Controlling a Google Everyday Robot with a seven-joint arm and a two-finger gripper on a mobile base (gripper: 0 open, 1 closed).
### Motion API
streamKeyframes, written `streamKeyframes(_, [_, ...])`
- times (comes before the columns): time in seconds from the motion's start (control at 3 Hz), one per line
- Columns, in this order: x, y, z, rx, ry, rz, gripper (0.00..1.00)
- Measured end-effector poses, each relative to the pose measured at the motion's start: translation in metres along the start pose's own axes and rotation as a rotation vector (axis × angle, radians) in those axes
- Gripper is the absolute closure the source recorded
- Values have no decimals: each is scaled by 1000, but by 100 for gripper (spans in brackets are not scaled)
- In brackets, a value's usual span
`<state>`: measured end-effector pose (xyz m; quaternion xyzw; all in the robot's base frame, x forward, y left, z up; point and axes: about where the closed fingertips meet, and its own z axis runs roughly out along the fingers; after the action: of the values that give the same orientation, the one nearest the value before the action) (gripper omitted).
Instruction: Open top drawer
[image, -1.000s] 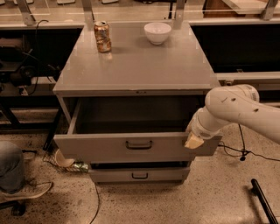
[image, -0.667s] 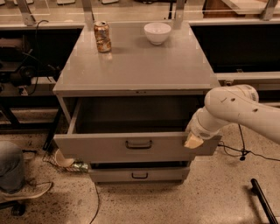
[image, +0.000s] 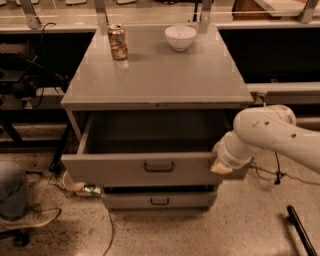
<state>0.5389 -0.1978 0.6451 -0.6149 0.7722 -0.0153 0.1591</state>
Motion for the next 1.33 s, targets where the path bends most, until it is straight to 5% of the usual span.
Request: streamKeyframes(1.33, [-1,-1,-4,0,0,0,100])
